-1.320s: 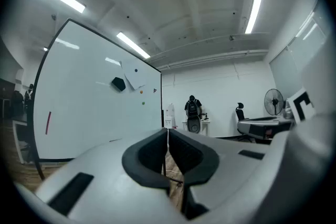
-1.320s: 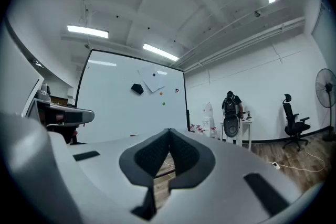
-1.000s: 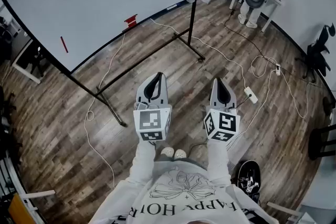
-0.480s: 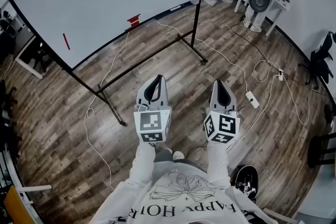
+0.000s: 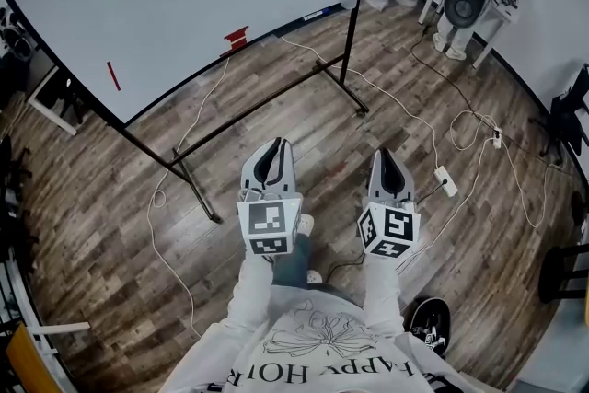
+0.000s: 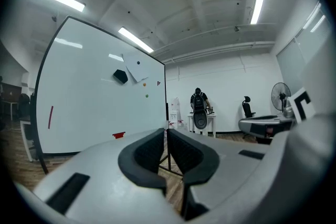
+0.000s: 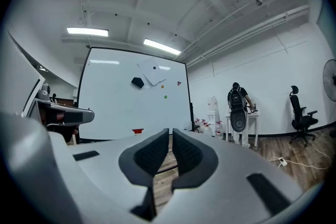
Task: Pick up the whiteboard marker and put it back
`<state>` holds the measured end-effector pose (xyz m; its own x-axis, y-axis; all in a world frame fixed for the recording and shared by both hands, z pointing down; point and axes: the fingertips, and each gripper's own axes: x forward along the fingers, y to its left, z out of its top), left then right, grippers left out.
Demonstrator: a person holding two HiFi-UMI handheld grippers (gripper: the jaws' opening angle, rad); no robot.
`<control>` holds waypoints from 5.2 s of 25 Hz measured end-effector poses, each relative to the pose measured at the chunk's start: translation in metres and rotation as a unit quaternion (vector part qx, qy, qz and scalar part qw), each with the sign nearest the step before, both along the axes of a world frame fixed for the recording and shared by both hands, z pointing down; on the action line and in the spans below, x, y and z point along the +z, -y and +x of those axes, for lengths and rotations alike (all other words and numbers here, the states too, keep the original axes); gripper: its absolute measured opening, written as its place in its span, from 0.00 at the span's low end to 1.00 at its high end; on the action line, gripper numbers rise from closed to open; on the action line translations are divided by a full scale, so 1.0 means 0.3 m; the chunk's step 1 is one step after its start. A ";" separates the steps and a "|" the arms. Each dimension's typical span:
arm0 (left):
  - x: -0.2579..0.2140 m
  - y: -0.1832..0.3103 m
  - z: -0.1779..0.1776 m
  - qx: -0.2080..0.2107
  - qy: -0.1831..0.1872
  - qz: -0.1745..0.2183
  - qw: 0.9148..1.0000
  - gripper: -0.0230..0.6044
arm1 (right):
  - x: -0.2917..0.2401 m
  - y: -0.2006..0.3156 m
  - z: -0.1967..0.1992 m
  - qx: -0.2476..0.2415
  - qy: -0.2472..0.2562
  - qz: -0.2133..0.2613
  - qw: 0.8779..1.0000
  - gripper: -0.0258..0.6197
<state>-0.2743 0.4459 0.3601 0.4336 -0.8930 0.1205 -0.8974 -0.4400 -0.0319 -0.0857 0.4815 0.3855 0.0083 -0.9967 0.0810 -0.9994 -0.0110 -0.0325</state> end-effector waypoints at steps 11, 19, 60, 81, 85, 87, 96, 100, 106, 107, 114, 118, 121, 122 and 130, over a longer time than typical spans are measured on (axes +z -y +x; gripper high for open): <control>0.004 0.479 0.104 0.020 -0.010 0.006 1.000 0.06 | 0.005 0.438 0.102 0.023 -0.010 0.000 1.000 0.05; -0.017 0.861 0.191 0.052 -0.006 0.006 0.999 0.17 | -0.031 0.794 0.169 0.040 -0.008 0.010 0.999 0.05; 0.228 2.001 0.808 -0.045 0.114 -0.086 0.989 0.24 | 0.123 1.977 0.797 -0.123 0.017 -0.039 0.992 0.05; 0.566 2.405 0.852 -0.004 0.225 -0.196 0.955 0.26 | 0.242 2.351 0.815 -0.129 0.007 -0.082 0.988 0.05; 0.638 2.463 0.854 0.011 0.266 -0.220 0.938 0.26 | 0.257 2.426 0.778 -0.134 0.009 -0.089 0.987 0.05; 0.672 2.485 0.854 0.020 0.288 -0.231 0.929 0.26 | 0.269 2.454 0.760 -0.136 0.008 -0.094 0.986 0.05; 0.800 2.569 0.859 0.046 0.349 -0.270 0.896 0.26 | 0.349 2.560 0.758 -0.127 0.010 -0.121 0.984 0.05; 0.836 2.587 0.860 0.057 0.355 -0.280 0.890 0.26 | 0.390 2.583 0.758 -0.122 0.010 -0.134 0.983 0.05; 0.884 2.598 0.857 0.060 0.411 -0.277 0.866 0.26 | 0.433 2.607 0.761 -0.116 0.010 -0.147 0.982 0.05; 0.892 2.599 0.856 0.063 0.421 -0.278 0.861 0.26 | 0.437 2.614 0.760 -0.115 0.010 -0.148 0.982 0.05; 0.921 2.617 0.851 0.065 0.464 -0.277 0.839 0.26 | 0.459 2.628 0.765 -0.106 0.015 -0.152 0.983 0.05; 0.919 2.624 0.854 0.067 0.479 -0.276 0.831 0.24 | 0.479 2.622 0.770 -0.100 0.019 -0.157 0.982 0.05; 0.935 2.622 0.842 0.064 0.499 -0.280 0.818 0.20 | 0.493 2.619 0.769 -0.098 0.020 -0.162 0.982 0.05; 0.942 2.622 0.836 0.062 0.505 -0.283 0.813 0.19 | 0.495 2.620 0.770 -0.099 0.020 -0.163 0.981 0.05; 0.956 2.642 0.850 0.048 0.537 -0.298 0.788 0.15 | 0.493 2.636 0.831 -0.107 0.015 -0.175 0.979 0.05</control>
<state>-0.0192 -0.3468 0.6468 -0.1429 -0.5086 0.8490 -0.4555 -0.7278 -0.5127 0.1637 -0.3092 0.5333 -0.2051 -0.8864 0.4150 -0.9787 0.1822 -0.0944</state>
